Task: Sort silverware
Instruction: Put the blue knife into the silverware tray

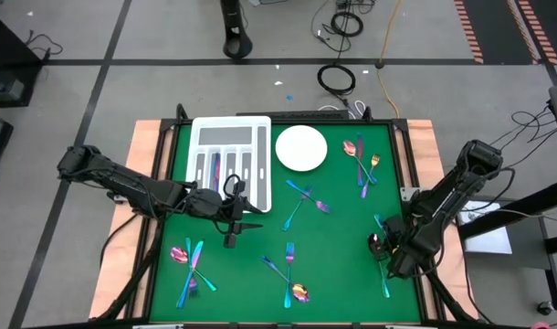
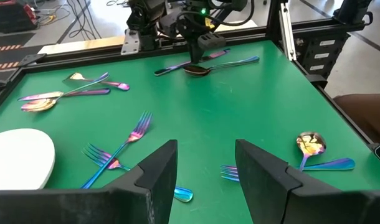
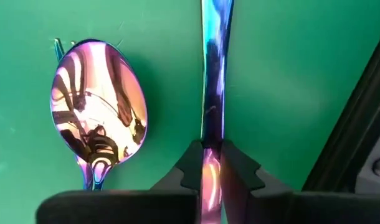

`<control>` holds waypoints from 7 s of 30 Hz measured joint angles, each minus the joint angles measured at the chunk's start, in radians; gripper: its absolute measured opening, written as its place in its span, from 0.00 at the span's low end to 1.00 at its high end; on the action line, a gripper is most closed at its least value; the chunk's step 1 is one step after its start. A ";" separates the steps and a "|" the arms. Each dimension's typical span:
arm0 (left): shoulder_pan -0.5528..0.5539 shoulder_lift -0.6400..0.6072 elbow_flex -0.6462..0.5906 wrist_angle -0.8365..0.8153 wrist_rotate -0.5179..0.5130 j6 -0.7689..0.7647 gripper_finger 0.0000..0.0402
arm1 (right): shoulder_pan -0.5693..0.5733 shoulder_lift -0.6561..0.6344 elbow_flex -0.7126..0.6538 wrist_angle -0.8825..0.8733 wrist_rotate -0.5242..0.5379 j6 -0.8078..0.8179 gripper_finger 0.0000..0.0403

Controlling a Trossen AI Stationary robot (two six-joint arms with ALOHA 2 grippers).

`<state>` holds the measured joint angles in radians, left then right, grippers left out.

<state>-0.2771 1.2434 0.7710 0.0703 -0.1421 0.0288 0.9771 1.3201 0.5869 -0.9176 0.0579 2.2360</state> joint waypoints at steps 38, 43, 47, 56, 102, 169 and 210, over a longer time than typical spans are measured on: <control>0.000 0.000 0.000 0.001 0.008 0.003 0.41 | 0.000 -0.007 -0.044 -0.012 0.019 0.040 0.29; 0.000 0.000 0.000 0.001 0.008 0.002 0.41 | 0.000 -0.007 -0.045 -0.011 0.026 0.039 0.12; 0.000 0.000 0.000 0.001 0.008 0.002 0.41 | 0.000 -0.007 -0.043 -0.015 0.042 0.031 0.02; 0.000 0.000 0.000 0.001 0.008 0.000 0.41 | -0.001 -0.003 0.024 -0.105 0.086 0.030 0.02; 0.000 0.000 0.000 0.001 0.008 -0.022 0.41 | 0.000 0.014 -0.038 0.051 0.184 -0.029 0.33; 0.000 0.000 0.000 -0.001 0.008 -0.021 0.41 | -0.173 0.090 0.036 -0.076 0.198 -0.158 0.36; 0.000 0.000 0.000 -0.001 0.012 -0.021 0.41 | -0.043 0.098 0.056 -0.066 0.110 -0.056 0.00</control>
<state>-0.2775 1.2434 0.7708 0.0696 -0.1301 0.0074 0.9337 1.4179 0.6424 -0.9834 0.1683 2.1796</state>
